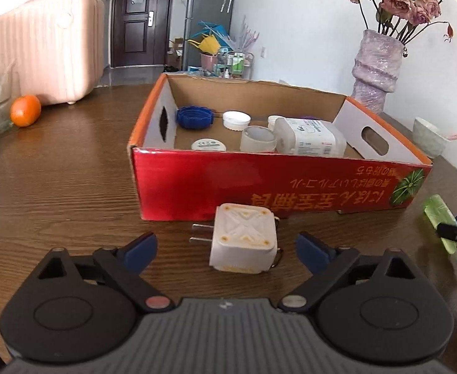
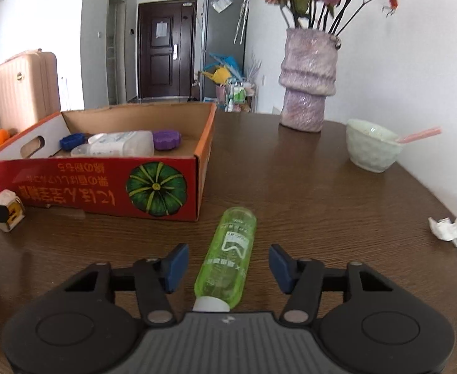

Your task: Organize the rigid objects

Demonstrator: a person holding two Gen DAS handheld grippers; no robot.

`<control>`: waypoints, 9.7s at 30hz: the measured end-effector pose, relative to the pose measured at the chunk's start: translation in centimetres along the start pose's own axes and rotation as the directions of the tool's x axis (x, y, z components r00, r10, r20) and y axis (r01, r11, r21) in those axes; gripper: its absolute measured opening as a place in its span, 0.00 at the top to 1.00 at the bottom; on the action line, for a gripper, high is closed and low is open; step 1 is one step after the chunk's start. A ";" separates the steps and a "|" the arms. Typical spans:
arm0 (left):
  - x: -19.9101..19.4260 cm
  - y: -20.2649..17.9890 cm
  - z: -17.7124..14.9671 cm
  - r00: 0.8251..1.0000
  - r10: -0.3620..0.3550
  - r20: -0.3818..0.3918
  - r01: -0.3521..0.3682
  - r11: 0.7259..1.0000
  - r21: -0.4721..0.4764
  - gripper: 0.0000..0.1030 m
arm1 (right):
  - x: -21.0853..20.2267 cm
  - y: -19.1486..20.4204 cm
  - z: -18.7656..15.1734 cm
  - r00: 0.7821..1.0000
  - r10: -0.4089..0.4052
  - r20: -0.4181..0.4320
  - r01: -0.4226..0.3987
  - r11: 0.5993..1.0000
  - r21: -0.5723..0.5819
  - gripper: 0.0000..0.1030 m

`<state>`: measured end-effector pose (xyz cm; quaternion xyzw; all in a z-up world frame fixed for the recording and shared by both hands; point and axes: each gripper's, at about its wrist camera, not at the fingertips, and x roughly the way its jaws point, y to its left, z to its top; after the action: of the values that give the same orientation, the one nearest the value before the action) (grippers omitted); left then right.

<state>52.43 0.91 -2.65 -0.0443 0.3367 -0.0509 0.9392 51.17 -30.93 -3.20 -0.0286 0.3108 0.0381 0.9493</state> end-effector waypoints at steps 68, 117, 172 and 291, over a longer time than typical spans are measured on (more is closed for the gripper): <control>-15.1 -1.4 -12.7 0.999 -0.007 0.054 -0.002 0.989 0.150 0.33 | -13.3 6.5 -9.0 0.986 0.158 -0.050 -0.157 0.987 0.018 0.70; -9.4 0.2 8.0 0.964 -0.163 0.211 0.134 0.980 0.145 0.36 | -8.5 4.0 6.9 0.961 0.216 0.171 -0.226 0.973 0.039 0.70; -13.5 -0.1 10.6 0.977 0.015 0.214 -0.044 0.990 0.132 0.14 | -9.5 6.0 13.1 0.986 0.096 0.140 -0.095 0.995 -0.009 0.56; -38.0 -2.6 -24.9 0.876 0.050 0.479 -0.145 0.976 0.165 0.00 | -35.5 10.6 -20.9 0.920 0.186 0.344 -0.183 0.982 -0.040 0.15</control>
<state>7.24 1.92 2.34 0.0543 0.0932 -0.0239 0.9939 9.39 -23.93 0.64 0.0048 0.1402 0.1328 0.9812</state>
